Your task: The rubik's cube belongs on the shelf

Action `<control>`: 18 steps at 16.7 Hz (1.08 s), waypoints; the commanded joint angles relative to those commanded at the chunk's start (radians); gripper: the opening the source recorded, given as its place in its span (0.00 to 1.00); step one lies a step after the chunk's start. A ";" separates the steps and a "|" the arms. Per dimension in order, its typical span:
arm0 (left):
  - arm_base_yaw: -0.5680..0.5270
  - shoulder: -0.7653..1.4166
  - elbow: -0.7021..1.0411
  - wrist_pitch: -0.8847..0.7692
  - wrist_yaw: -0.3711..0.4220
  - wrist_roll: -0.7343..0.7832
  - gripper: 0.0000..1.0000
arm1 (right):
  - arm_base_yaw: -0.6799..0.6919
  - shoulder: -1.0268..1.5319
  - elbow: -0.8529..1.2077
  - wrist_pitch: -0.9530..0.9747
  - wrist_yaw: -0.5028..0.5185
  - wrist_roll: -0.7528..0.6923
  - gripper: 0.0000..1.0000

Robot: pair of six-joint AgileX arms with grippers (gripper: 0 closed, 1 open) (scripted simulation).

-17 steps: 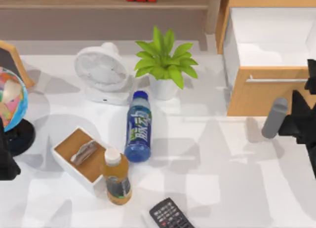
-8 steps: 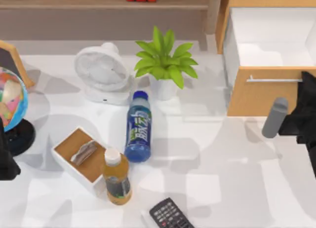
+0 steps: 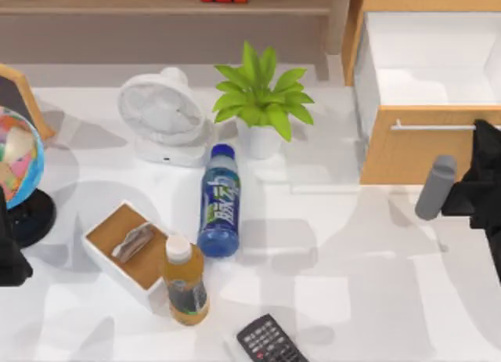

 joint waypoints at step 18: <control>0.000 0.000 0.000 0.000 0.000 0.000 1.00 | -0.066 0.077 0.245 -0.175 -0.067 0.004 0.00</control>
